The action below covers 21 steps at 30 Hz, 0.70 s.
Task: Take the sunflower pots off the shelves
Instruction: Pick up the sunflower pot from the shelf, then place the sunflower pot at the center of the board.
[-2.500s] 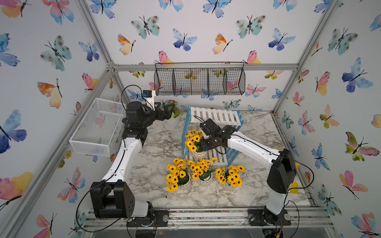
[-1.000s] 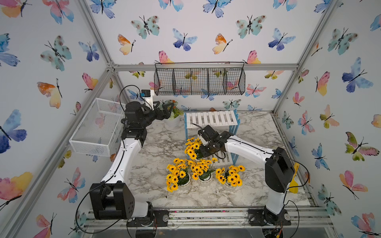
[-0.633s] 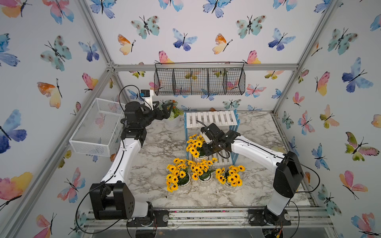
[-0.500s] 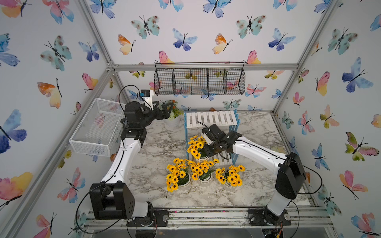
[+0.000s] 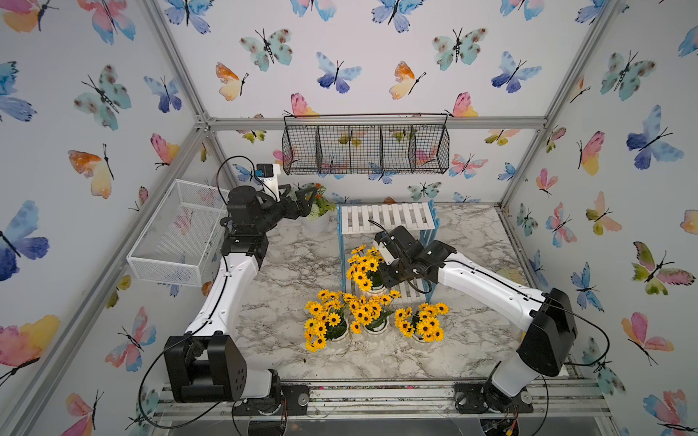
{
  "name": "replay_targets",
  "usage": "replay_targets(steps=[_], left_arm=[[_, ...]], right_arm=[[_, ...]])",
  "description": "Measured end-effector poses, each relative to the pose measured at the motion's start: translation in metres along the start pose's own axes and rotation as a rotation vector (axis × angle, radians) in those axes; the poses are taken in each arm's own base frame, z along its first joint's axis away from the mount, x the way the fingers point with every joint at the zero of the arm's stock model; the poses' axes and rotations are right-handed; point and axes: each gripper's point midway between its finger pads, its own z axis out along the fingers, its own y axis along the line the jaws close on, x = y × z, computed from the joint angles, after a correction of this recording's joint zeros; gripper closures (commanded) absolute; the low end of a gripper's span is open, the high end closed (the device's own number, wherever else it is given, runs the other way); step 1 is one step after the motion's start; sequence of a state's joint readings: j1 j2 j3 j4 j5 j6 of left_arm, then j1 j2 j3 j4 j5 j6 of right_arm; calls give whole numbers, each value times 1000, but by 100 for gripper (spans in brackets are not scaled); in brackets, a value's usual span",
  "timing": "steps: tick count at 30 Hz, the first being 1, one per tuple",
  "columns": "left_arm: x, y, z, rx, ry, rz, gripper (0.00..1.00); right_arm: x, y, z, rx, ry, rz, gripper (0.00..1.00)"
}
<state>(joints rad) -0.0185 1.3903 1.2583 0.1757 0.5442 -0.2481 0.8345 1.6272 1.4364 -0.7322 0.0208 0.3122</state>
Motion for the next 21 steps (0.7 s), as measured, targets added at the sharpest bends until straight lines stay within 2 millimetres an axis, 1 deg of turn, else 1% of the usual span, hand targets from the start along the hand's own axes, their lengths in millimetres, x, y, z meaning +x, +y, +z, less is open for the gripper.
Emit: replay_targets(steps=[4, 9, 11, 14, 17, 19, 21], left_arm=[[0, 1, -1, -3, -1, 0, 1], [-1, 2, -1, -4, -2, 0, 1], [-1, 2, -1, -4, -3, -1, 1], [-1, 3, -1, -4, -7, -1, 1], [1, 5, -1, -8, -5, -4, 1], [1, 6, -2, -11, -5, -7, 1], [1, 7, -2, -13, -6, -7, 1]], right_arm=[[-4, -4, -18, 19, -35, 0, 98], [-1, -14, -37, 56, -44, 11, 98], [-1, -17, -48, 69, -55, 18, 98], [-5, -20, -74, 83, -88, 30, 98], [-11, -22, -105, 81, -145, 51, 98], [-11, -24, -126, 81, -178, 70, 98], [-9, -27, -142, 89, -195, 90, 98]])
